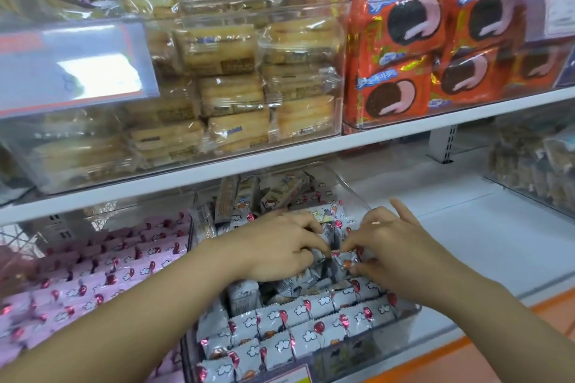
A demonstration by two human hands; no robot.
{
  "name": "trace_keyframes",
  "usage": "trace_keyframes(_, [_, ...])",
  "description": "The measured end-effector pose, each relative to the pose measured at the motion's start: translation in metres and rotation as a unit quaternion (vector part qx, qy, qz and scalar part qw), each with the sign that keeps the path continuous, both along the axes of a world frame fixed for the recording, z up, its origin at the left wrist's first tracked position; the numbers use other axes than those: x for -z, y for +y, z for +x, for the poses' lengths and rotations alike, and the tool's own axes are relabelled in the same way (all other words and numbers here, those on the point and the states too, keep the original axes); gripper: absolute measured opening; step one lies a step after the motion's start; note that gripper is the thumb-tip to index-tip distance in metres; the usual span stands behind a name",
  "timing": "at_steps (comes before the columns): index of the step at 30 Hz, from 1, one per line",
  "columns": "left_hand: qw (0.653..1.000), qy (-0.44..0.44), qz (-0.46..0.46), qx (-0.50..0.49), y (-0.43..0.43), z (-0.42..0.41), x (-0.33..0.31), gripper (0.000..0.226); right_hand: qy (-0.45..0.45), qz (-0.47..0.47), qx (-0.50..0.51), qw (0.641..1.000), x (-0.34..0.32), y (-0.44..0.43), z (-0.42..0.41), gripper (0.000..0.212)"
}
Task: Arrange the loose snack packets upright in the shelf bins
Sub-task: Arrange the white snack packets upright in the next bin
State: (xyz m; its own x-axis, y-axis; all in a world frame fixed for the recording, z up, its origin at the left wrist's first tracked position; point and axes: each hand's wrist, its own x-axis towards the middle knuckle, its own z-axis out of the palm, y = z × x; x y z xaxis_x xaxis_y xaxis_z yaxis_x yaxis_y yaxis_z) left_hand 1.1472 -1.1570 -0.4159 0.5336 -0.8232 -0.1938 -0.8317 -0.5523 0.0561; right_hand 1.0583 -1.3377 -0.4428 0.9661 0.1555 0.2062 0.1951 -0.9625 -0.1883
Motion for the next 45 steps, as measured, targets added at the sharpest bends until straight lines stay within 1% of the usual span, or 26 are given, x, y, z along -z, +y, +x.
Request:
trace_keyframes(5, [1.000, 0.019, -0.022, -0.013, 0.002, 0.001, -0.001, 0.036, 0.033, -0.052, 0.007, 0.998, -0.005, 0.001, 0.001, 0.030])
trace_keyframes(11, [0.999, 0.022, -0.032, -0.013, 0.001, -0.002, -0.001, 0.036, 0.031, -0.080, 0.020, 0.996, -0.005, 0.004, 0.002, 0.024])
trace_keyframes(13, [0.998, 0.038, -0.044, -0.023, 0.000, -0.003, -0.003, 0.038, 0.029, -0.083, 0.018, 0.996, -0.005, 0.004, 0.001, 0.024])
trace_keyframes(15, [0.996, 0.061, -0.051, -0.032, 0.001, -0.004, -0.006, 0.042, 0.021, -0.067, 0.016, 0.997, -0.003, 0.003, -0.002, 0.025])
trace_keyframes(18, [0.994, 0.078, -0.062, -0.049, 0.006, -0.008, -0.013, 0.042, -0.009, -0.018, 0.017, 1.000, -0.002, 0.004, -0.009, 0.032])
trace_keyframes(20, [0.992, 0.070, -0.084, -0.061, 0.013, -0.011, -0.017, 0.040, -0.043, 0.007, 0.009, 0.999, -0.002, 0.008, -0.013, 0.034])
trace_keyframes(22, [0.987, 0.061, -0.126, -0.079, 0.025, -0.017, -0.021, 0.037, -0.070, 0.028, -0.007, 0.997, -0.002, 0.014, -0.014, 0.032])
trace_keyframes(26, [0.973, 0.017, -0.189, -0.129, 0.063, -0.036, -0.022, 0.034, -0.091, 0.069, -0.053, 0.992, -0.008, 0.033, -0.017, 0.029])
trace_keyframes(28, [0.962, 0.008, -0.219, -0.164, 0.083, -0.045, -0.018, 0.034, -0.081, 0.087, -0.068, 0.991, -0.013, 0.046, -0.018, 0.031])
trace_keyframes(30, [0.949, 0.009, -0.245, -0.197, 0.096, -0.054, -0.013, 0.032, -0.048, 0.102, -0.081, 0.990, -0.015, 0.060, -0.018, 0.035])
trace_keyframes(32, [0.943, 0.010, -0.261, -0.208, 0.104, -0.060, -0.008, 0.029, -0.013, 0.117, -0.094, 0.989, -0.012, 0.072, -0.016, 0.043])
trace_keyframes(35, [0.937, 0.008, -0.282, -0.206, 0.108, -0.065, -0.005, 0.028, 0.015, 0.132, -0.100, 0.986, -0.006, 0.089, -0.012, 0.056])
trace_keyframes(37, [0.937, 0.000, -0.281, -0.207, 0.111, -0.066, -0.002, 0.028, 0.017, 0.125, -0.101, 0.987, -0.003, 0.098, -0.008, 0.055])
trace_keyframes(39, [0.941, 0.000, -0.275, -0.199, 0.116, -0.067, 0.003, 0.026, 0.017, 0.123, -0.105, 0.987, -0.004, 0.103, -0.004, 0.043])
trace_keyframes(41, [0.949, 0.012, -0.244, -0.198, 0.120, -0.069, 0.009, 0.032, 0.001, 0.159, -0.099, 0.982, -0.008, 0.104, -0.003, 0.030])
trace_keyframes(42, [0.955, 0.017, -0.218, -0.200, 0.123, -0.070, 0.011, 0.040, -0.016, 0.200, -0.087, 0.976, -0.011, 0.104, -0.004, 0.027])
trace_keyframes(43, [0.959, 0.020, -0.196, -0.203, 0.124, -0.072, 0.013, 0.047, -0.037, 0.259, -0.070, 0.963, -0.015, 0.103, -0.006, 0.026])
trace_keyframes(45, [0.964, 0.015, -0.176, -0.200, 0.126, -0.074, 0.015, 0.052, -0.083, 0.393, -0.039, 0.915, -0.023, 0.098, -0.012, 0.027])
